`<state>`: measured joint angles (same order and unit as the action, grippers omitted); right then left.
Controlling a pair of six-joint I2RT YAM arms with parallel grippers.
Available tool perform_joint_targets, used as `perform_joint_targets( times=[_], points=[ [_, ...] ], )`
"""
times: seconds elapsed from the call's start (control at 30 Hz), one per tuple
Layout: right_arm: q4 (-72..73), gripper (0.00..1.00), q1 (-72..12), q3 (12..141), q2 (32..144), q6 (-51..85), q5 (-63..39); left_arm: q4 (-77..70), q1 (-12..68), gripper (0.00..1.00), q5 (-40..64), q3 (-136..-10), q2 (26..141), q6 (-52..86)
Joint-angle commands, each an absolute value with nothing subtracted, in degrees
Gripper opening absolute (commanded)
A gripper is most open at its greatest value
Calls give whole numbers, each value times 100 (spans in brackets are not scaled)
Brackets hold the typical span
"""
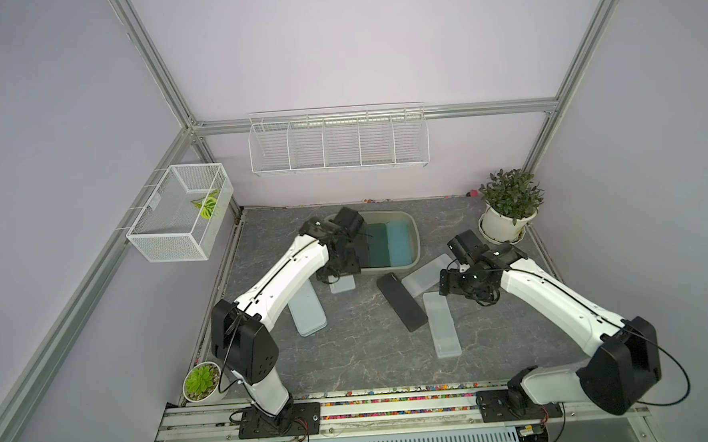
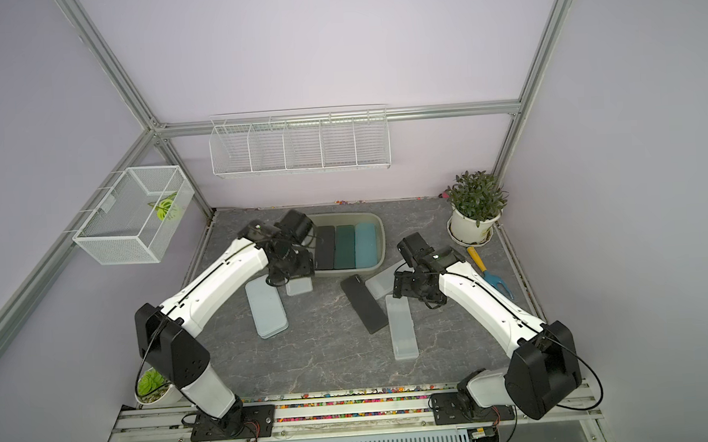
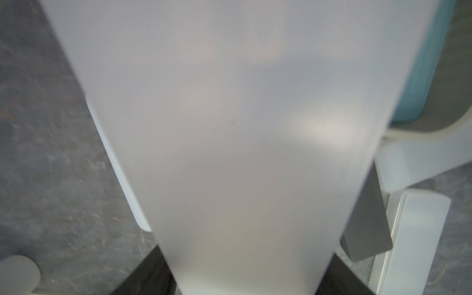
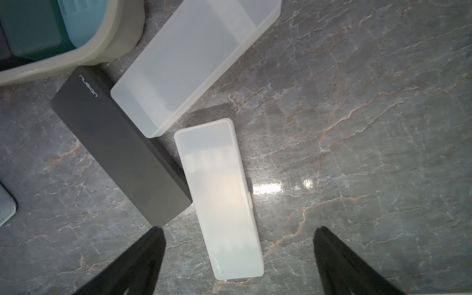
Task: Put the pencil case into the storage box
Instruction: Pick up the pencil case from the center of the board, then place the pencil case at the storage box.
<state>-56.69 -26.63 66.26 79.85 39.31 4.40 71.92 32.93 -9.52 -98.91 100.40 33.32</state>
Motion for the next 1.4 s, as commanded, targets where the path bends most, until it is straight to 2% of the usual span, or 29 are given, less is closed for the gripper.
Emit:
perform_joint_targets(
  times=[0.0, 0.23, 0.6, 0.9, 1.37],
  points=[
    [-5547, 95, -2678, 6865, 8179, 3833, 327, 6972, 2873, 52, -1149, -10643, 10791, 2142],
    [-5578, 94, -2678, 7260, 8547, 3793, 270, 6682, 2452, 52, -1148, -12282, 12291, 1500],
    [-5737, 94, -2672, 7538, 8888, 3816, 343, 6533, 2268, 52, -1309, -13123, 13709, 1129],
    [-5713, 94, -2670, 7558, 9028, 3876, 360, 6452, 2275, 52, -1034, -12802, 13982, 960],
    [-5625, 95, -2664, 7613, 9237, 3876, 290, 6845, 2285, 59, -752, -12596, 14105, 1088]
  ],
)
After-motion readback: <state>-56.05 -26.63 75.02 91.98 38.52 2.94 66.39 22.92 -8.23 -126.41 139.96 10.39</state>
